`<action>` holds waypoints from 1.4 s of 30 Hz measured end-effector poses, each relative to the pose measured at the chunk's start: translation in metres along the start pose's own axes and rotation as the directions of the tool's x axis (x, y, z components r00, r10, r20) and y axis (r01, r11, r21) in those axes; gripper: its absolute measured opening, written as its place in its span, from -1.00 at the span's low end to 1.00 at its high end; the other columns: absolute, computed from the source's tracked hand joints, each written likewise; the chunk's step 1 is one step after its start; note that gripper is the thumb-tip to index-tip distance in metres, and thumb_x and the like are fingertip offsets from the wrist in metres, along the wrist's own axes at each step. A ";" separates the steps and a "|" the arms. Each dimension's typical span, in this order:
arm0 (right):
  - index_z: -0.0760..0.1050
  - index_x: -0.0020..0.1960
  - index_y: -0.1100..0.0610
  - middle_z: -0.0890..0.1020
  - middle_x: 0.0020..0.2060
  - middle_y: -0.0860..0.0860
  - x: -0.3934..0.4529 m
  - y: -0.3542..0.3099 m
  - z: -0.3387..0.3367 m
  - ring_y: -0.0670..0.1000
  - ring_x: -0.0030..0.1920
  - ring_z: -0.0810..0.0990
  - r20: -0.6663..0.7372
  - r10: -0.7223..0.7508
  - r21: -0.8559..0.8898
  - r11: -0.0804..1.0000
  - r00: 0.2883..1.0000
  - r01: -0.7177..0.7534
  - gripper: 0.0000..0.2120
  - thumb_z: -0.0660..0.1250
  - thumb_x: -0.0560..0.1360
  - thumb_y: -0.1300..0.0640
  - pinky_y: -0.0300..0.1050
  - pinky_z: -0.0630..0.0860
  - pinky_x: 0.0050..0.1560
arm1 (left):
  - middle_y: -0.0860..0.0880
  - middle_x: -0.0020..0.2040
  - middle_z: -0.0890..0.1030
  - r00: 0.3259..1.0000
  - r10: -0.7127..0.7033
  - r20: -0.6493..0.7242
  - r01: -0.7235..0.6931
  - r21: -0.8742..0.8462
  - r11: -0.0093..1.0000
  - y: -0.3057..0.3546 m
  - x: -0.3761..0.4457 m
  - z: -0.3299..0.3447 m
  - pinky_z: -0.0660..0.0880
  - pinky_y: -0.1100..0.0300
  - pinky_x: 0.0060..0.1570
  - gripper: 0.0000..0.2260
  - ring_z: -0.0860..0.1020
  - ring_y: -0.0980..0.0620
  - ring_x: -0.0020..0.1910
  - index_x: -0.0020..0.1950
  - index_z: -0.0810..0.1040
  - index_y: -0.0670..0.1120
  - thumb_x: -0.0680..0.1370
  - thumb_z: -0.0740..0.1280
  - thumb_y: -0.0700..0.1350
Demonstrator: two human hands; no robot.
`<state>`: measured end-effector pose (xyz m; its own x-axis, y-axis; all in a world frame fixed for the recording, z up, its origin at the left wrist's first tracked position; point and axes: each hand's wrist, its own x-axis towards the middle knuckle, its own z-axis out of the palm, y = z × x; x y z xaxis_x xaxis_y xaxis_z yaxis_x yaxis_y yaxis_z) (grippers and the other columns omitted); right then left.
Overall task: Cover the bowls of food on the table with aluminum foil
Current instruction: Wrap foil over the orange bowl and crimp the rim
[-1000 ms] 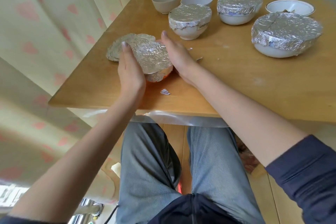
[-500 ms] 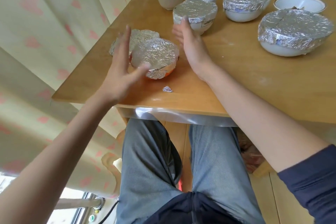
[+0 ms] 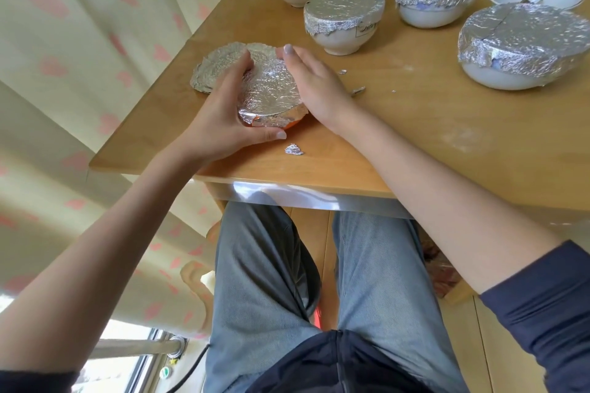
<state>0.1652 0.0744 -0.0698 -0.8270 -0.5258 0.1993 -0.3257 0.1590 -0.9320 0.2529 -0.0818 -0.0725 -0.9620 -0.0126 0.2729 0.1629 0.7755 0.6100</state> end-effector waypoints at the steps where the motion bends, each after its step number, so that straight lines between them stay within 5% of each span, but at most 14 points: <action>1: 0.36 0.41 0.12 0.45 0.36 -0.01 0.000 -0.001 0.000 -0.09 0.35 0.37 -0.004 0.000 -0.003 1.000 1.000 0.000 -0.56 0.00 0.65 -0.07 -0.31 0.25 0.17 | 0.04 0.45 0.23 1.000 -0.002 0.001 0.002 -0.002 1.000 0.000 0.000 0.000 0.14 0.40 0.40 0.22 0.20 0.20 0.45 0.59 0.03 -0.16 0.15 0.42 0.47; 6: 0.34 0.42 0.12 0.43 0.38 0.00 -0.002 -0.001 -0.001 -0.07 0.38 0.35 -0.004 0.011 0.017 1.000 1.000 -0.011 -0.55 -0.01 0.65 -0.08 -0.22 0.28 0.30 | -0.02 0.56 0.13 0.999 -0.036 0.035 0.038 -0.063 0.997 0.000 -0.001 -0.001 0.10 0.46 0.39 0.30 0.13 0.25 0.49 0.60 -0.07 -0.09 0.10 0.45 0.49; 12: 0.30 0.45 0.13 0.39 0.42 0.00 -0.002 -0.001 -0.001 -0.07 0.42 0.31 0.004 0.022 0.061 0.998 1.000 -0.022 -0.52 -0.02 0.65 -0.09 -0.25 0.22 0.34 | 0.22 0.51 0.01 0.982 -0.090 0.164 0.118 -0.172 0.978 0.000 -0.001 -0.012 0.06 0.58 0.33 0.20 0.01 0.36 0.50 0.59 -0.18 0.08 0.20 0.45 0.44; 17: 0.31 0.45 0.13 0.39 0.41 0.00 -0.002 -0.001 -0.001 -0.08 0.42 0.31 -0.013 0.017 0.070 0.997 1.000 -0.016 -0.54 -0.01 0.66 -0.08 -0.32 0.20 0.27 | 0.01 0.59 0.02 0.984 -0.088 0.152 0.108 -0.127 0.986 0.001 -0.002 -0.009 0.04 0.56 0.35 0.00 0.04 0.37 0.46 0.59 -0.19 0.01 0.38 0.43 0.08; 21: 0.31 0.44 0.13 0.41 0.39 -0.01 -0.004 -0.001 -0.008 -0.09 0.39 0.33 -0.038 -0.016 0.004 1.000 0.999 0.016 -0.56 -0.02 0.66 -0.06 -0.36 0.21 0.21 | 0.10 0.59 -0.02 0.982 -0.075 0.174 0.101 -0.142 0.985 0.001 -0.001 -0.012 0.04 0.51 0.38 0.12 0.01 0.37 0.50 0.59 -0.21 0.08 0.31 0.51 0.27; 24: 0.48 0.21 0.23 0.61 0.11 0.02 -0.012 0.001 -0.027 -0.09 0.11 0.54 -0.308 -0.160 -0.094 0.986 0.938 0.137 -0.68 0.11 0.63 0.04 -0.30 0.37 0.11 | 0.14 0.59 -0.15 0.969 -0.006 0.248 0.031 -0.099 0.995 0.003 -0.003 -0.024 -0.07 0.29 0.51 0.23 -0.12 0.27 0.54 0.56 -0.24 0.17 0.16 0.48 0.44; 26: 0.49 0.02 0.23 0.58 -0.18 -0.13 -0.026 0.005 -0.043 -0.23 -0.18 0.51 -0.414 -0.222 -0.202 0.968 0.883 0.148 -0.84 0.24 0.55 0.14 -0.34 0.41 -0.08 | 0.02 0.61 -0.20 0.967 0.034 0.251 -0.046 0.040 0.998 0.008 -0.002 -0.035 -0.14 0.19 0.51 0.23 -0.23 0.14 0.56 0.56 -0.21 0.19 0.11 0.42 0.53; 28: 0.46 -0.07 0.13 0.50 -0.31 -0.12 -0.047 0.006 -0.050 -0.22 -0.34 0.43 -0.311 -0.178 -0.303 0.950 0.933 0.080 -0.91 0.36 0.46 0.18 -0.32 0.38 -0.21 | -0.06 0.61 -0.19 0.957 0.081 0.280 -0.133 0.174 0.976 0.018 0.005 -0.045 -0.16 -0.04 0.51 0.21 -0.28 0.03 0.56 0.56 -0.17 0.24 0.08 0.36 0.58; 32: 0.48 -0.10 0.09 0.53 -0.32 -0.04 -0.069 0.002 -0.036 -0.13 -0.33 0.44 -0.086 -0.112 -0.441 0.895 0.990 0.063 -0.72 0.52 0.34 0.01 -0.15 0.46 -0.20 | 0.05 0.60 -0.23 0.872 -0.005 0.490 -0.224 0.408 0.885 0.048 0.039 -0.047 -0.12 -0.27 0.48 0.11 -0.30 -0.01 0.55 0.47 -0.17 0.47 0.06 0.36 0.56; 36: 0.47 -0.11 0.05 0.50 -0.35 -0.13 -0.063 -0.004 -0.031 -0.07 -0.27 0.50 -0.112 -0.116 -0.493 0.869 0.987 0.046 -0.61 0.52 0.28 -0.18 -0.05 0.52 -0.18 | 0.19 0.58 -0.21 0.767 -0.176 0.618 -0.239 0.528 0.815 0.063 0.064 -0.036 -0.11 -0.17 0.48 0.09 -0.26 0.02 0.56 0.45 -0.10 0.50 0.07 0.45 0.50; 42: 0.49 -0.18 0.06 0.52 -0.35 -0.14 -0.055 -0.007 -0.027 -0.04 -0.21 0.53 -0.092 -0.136 -0.528 0.846 0.987 0.067 -0.68 0.49 0.33 -0.15 -0.02 0.53 -0.15 | 0.21 0.48 0.12 0.759 -0.168 0.629 -0.207 0.478 0.854 0.054 0.067 -0.029 0.11 -0.06 0.48 -0.12 0.08 -0.02 0.51 0.36 0.07 0.50 0.08 0.33 0.45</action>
<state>0.2008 0.1251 -0.0660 -0.8136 -0.4638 0.3506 -0.5734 0.5407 -0.6155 0.2038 -0.0591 -0.0002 -0.8954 0.2576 -0.3631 0.2338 0.9662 0.1089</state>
